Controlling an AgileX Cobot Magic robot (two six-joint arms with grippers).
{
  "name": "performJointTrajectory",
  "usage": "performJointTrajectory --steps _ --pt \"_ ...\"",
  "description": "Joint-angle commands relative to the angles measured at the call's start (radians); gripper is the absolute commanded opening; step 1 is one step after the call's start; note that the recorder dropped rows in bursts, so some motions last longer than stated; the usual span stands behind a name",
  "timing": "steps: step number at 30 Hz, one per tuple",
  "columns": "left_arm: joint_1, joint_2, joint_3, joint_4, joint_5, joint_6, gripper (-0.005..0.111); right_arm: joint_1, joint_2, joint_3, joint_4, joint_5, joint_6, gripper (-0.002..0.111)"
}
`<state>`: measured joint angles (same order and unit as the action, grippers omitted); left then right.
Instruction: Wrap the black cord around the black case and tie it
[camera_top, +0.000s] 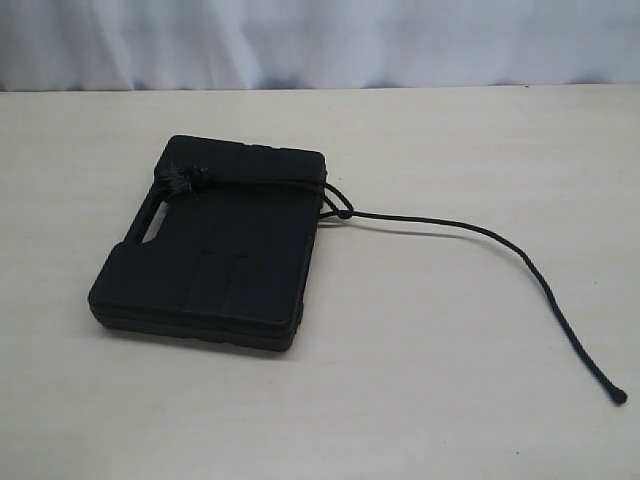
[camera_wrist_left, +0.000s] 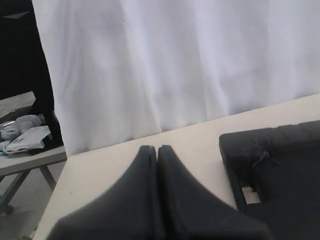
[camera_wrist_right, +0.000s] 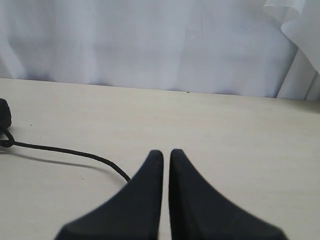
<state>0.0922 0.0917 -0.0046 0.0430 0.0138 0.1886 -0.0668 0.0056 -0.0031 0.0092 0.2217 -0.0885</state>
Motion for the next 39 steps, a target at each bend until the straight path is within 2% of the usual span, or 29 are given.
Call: performJointTrajectory --steps 1,13,39 --pt "0.002 -0.092 0.005 -0.01 0.133 -0.014 0.0 -0.006 -0.006 0.003 0.002 0.004 -0.006 0.004" --pt "0.002 -0.092 0.005 -0.027 0.287 -0.014 0.0 -0.006 -0.006 0.003 0.002 0.004 -0.006 0.004" --pt "0.002 -0.092 0.005 -0.029 0.311 -0.01 0.0 -0.006 -0.006 0.003 0.002 0.004 -0.004 0.004"
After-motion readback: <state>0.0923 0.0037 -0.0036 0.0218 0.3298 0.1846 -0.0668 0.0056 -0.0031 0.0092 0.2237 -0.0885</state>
